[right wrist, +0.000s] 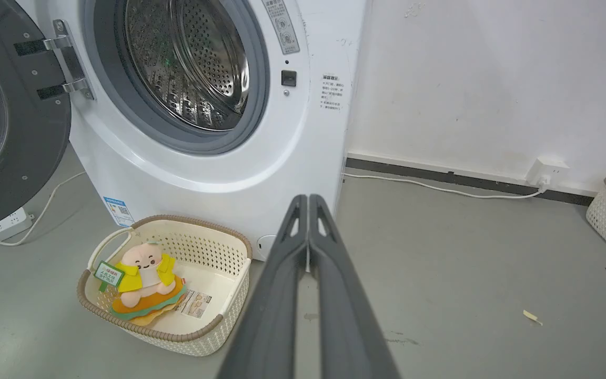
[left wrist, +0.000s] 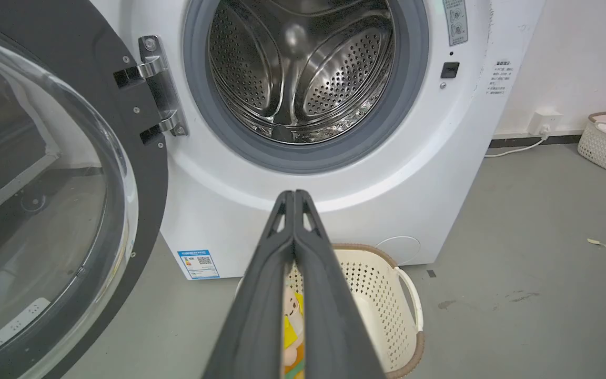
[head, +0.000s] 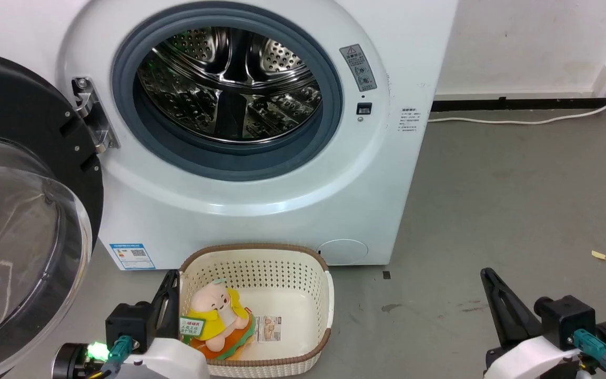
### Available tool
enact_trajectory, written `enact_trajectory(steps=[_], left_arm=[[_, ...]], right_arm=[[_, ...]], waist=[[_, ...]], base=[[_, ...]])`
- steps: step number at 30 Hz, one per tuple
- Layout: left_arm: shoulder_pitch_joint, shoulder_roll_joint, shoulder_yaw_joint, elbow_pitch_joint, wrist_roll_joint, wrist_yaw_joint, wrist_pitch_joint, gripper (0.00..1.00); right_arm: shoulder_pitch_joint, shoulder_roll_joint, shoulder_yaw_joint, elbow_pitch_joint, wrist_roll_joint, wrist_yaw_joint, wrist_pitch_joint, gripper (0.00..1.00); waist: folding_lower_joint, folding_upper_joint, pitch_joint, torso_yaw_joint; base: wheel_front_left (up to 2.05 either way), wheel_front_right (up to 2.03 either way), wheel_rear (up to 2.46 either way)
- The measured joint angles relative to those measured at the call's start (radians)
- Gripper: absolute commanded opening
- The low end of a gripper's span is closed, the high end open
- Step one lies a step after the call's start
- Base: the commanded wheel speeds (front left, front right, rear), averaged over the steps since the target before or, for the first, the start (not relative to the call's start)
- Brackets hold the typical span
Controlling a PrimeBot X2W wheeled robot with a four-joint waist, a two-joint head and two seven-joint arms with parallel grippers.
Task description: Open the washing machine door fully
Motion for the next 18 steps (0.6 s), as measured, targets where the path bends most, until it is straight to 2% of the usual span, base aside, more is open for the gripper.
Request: enact_trajectory(steps=[18], left_arm=[[-0.005,-0.016,0.03,-0.011,0.02,-0.009,0.031,0.0]], right_arm=[[-0.02,0.0,0.008,0.0,-0.009,0.0,0.03,0.0]], waist=[[0.0,0.0,0.003,-0.012]], base=[[0.0,0.0,0.0]])
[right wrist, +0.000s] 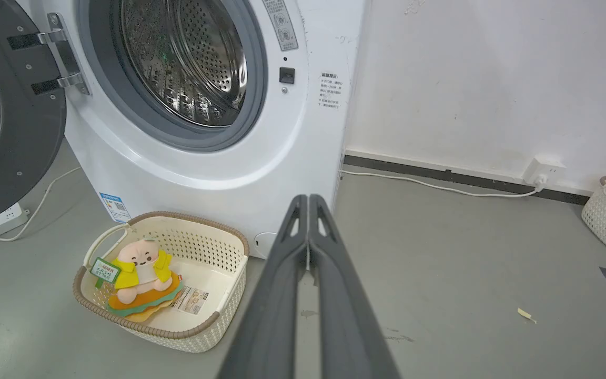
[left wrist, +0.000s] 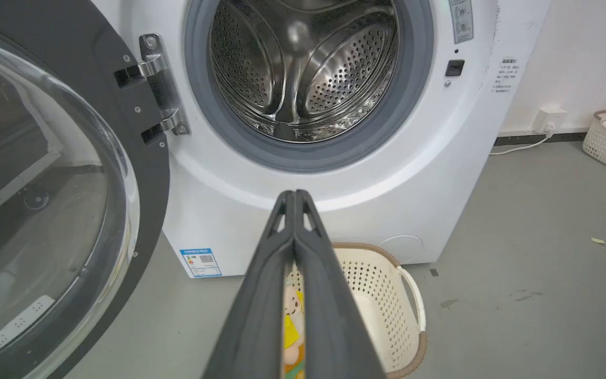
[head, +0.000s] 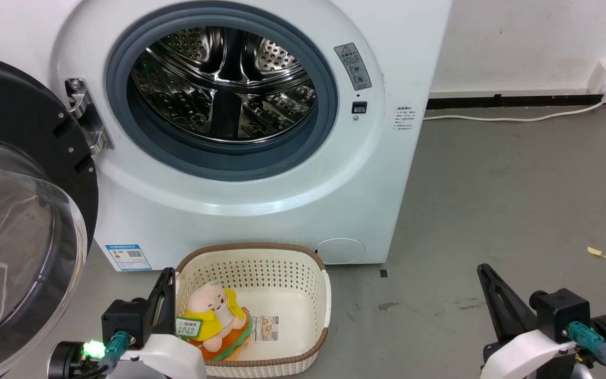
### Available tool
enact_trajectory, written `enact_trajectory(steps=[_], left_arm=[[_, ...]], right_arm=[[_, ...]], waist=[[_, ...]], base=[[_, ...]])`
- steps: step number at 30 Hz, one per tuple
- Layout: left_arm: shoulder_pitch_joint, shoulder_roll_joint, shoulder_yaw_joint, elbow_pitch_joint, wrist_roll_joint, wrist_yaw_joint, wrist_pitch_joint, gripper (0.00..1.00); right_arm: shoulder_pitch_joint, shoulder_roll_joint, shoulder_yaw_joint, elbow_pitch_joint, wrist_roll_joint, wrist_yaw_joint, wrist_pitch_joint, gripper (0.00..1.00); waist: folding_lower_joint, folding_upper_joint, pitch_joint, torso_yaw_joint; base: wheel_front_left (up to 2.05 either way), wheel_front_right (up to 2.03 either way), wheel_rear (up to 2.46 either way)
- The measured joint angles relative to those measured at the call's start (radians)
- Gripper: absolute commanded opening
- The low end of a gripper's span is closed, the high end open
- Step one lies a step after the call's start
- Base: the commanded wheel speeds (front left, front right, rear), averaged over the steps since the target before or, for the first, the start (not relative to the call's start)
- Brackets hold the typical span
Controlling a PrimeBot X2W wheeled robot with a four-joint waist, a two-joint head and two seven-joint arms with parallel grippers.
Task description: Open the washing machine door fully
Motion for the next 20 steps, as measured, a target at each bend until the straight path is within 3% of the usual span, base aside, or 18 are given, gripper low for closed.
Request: enact_trajectory(steps=[20], left_arm=[[0.0,-0.001,0.002,0.0,0.0,-0.001,0.0,0.0]], right_arm=[[0.0,0.0,0.001,0.0,0.0,0.0,0.0,0.0]], waist=[[0.0,0.0,0.0,0.0]], base=[[0.0,0.0,0.0]])
